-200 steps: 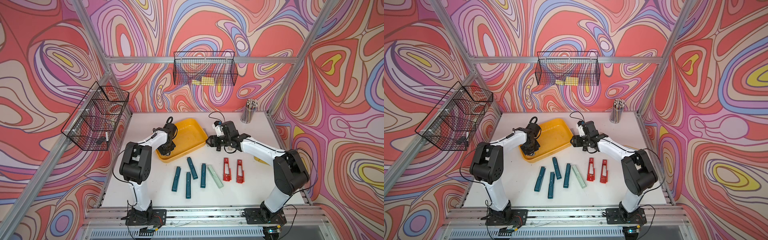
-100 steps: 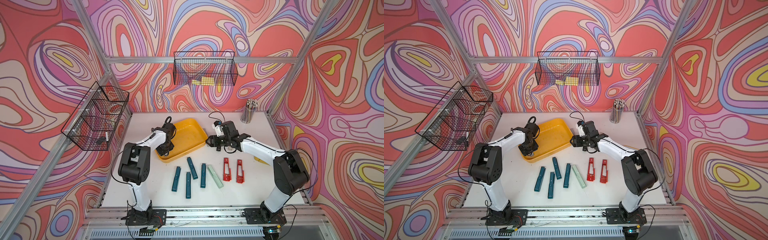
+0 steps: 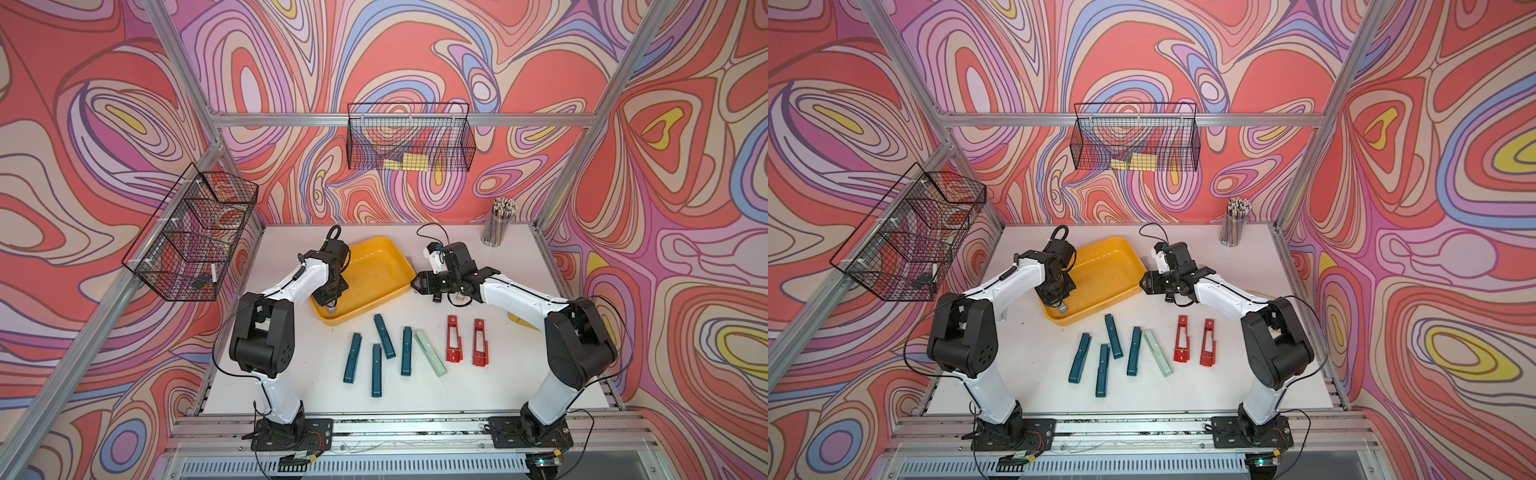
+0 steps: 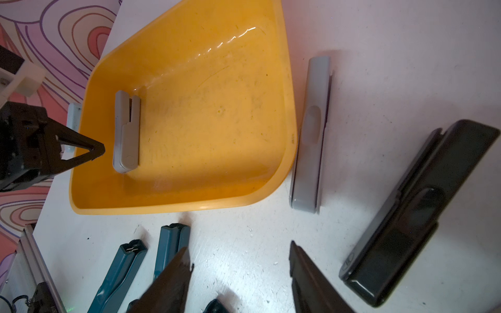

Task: Put the pruning pliers into the storage box
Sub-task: Adjust the pruning pliers in the storage box.

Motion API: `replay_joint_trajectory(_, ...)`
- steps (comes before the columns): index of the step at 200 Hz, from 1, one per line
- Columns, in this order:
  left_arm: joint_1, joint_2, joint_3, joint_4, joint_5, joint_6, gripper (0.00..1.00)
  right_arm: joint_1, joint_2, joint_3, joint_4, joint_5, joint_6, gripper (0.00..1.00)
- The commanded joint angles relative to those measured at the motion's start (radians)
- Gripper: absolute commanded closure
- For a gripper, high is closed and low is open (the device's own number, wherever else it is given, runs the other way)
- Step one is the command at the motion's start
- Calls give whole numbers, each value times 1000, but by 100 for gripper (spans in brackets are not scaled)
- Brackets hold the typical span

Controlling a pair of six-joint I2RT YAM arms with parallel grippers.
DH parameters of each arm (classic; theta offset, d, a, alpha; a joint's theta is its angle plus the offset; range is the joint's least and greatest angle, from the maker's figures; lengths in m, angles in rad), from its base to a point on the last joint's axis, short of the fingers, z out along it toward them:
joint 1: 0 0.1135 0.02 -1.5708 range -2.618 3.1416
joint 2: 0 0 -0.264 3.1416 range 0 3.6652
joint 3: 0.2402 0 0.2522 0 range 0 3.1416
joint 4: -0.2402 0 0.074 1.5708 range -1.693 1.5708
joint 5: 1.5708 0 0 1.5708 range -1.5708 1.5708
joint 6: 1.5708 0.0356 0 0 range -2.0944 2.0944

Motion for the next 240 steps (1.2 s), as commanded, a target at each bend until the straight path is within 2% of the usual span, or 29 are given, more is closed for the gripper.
replay_joint_trajectory(1, 2, 57, 49, 27, 34, -11, 100, -6, 17, 31, -8, -7, 1, 39)
replay_joint_trajectory(85, 3, 167, 154, -18, -57, -51, 100, -7, 27, 29, -17, -1, -12, 38)
replay_joint_trajectory(240, 23, 216, 110, 10, -77, -37, 100, -11, 22, 17, -26, 2, -18, 38)
